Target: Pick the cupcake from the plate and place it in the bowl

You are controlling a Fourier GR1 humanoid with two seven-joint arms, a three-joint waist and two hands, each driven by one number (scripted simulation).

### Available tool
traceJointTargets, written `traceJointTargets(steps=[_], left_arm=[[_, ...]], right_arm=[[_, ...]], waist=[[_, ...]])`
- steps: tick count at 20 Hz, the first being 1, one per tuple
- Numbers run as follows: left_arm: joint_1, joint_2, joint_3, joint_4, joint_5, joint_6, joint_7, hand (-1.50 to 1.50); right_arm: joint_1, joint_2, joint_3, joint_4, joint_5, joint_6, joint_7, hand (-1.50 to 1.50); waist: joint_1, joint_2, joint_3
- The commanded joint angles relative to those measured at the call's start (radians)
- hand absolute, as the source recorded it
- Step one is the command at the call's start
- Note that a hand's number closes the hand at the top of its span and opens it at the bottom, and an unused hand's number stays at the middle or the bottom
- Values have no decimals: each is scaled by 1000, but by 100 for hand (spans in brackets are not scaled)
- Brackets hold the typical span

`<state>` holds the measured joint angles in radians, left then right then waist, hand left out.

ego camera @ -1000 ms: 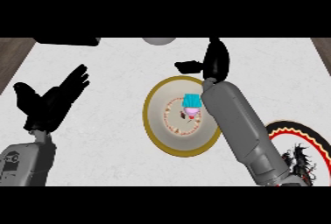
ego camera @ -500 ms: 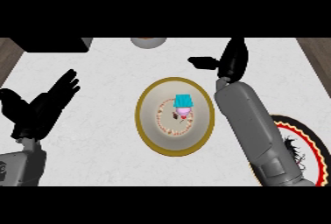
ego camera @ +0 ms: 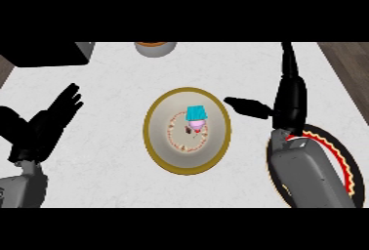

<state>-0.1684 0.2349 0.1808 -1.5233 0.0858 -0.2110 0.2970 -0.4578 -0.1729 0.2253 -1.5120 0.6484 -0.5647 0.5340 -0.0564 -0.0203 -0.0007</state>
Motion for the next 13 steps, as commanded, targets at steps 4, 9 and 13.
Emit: traceJointTargets(steps=[4, 9, 13], left_arm=[[4, 3, 9, 23, -8, 0, -32, 0], [-9, 11, 11, -20, 17, -5, 33, 0], [14, 19, 22, -31, 13, -4, 18, 0]], right_arm=[[309, -47, 154, -563, -57, 100, 23, -150], [586, -83, 259, -894, -124, 79, -33, -150], [858, -181, 412, -1074, -18, 58, -119, 150]], waist=[[-11, 2, 0], [0, 4, 3], [-7, -1, 2]])
